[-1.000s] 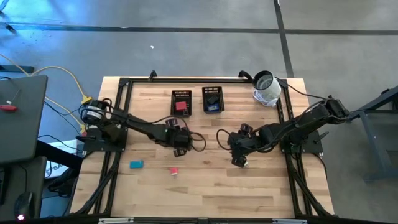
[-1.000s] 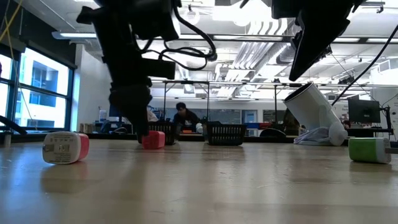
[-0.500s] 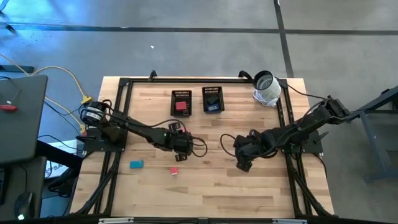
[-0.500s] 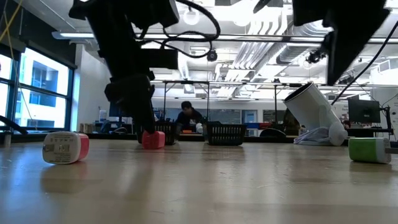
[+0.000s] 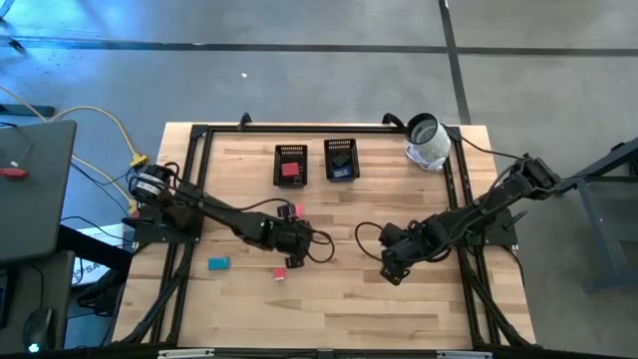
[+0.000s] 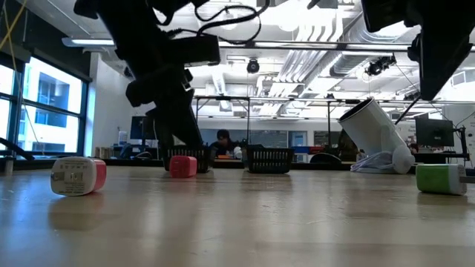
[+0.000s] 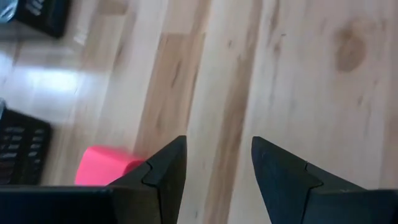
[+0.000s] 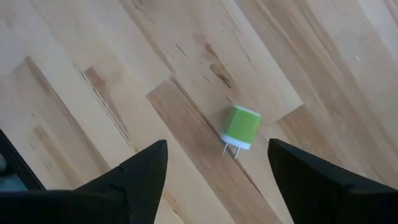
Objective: Pick & Place Office items
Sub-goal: Put the green charger adapter into the left black bin
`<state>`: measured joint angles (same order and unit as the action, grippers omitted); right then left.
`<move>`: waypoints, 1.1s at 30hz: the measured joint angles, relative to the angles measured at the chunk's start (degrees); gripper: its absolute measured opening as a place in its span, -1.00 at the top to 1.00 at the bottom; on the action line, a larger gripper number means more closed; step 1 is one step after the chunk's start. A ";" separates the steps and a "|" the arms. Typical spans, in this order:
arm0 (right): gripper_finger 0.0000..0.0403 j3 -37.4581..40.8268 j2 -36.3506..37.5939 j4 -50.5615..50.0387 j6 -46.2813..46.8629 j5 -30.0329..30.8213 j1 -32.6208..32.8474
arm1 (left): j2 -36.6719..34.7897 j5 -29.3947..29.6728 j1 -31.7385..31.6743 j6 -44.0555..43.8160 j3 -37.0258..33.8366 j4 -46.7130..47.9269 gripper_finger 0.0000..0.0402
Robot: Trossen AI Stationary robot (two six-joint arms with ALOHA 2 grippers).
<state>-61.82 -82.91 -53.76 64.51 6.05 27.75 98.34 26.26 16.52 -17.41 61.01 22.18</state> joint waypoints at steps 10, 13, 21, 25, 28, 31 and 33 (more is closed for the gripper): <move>-0.32 4.93 0.00 3.49 0.23 -0.77 -1.37 | -0.02 -1.47 1.90 1.05 0.00 -3.19 0.15; -0.31 6.10 0.00 4.77 -0.27 -1.50 -2.34 | -0.01 -1.47 2.19 1.11 0.00 -3.26 0.15; -0.24 6.10 -0.29 6.62 -1.19 -0.53 -2.40 | -0.01 -1.47 2.18 1.13 0.00 -3.50 0.15; -0.23 6.10 -1.63 9.09 -2.67 -1.87 -2.81 | 0.01 -1.45 2.16 1.12 0.00 -3.67 0.15; -0.24 6.10 -2.40 9.47 -3.23 -2.11 -2.79 | -0.01 -1.66 2.16 1.10 0.00 -3.75 0.15; -0.24 6.16 -2.91 9.35 -3.26 -2.11 -2.71 | 0.01 -2.24 2.16 1.07 0.00 -3.76 0.15; -0.24 6.16 -2.84 9.39 -3.27 -1.91 -2.62 | -0.02 -2.39 2.16 1.05 0.00 -3.83 0.15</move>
<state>-55.66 -85.76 -44.37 61.24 4.14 25.12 98.32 23.88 18.68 -16.36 61.01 18.35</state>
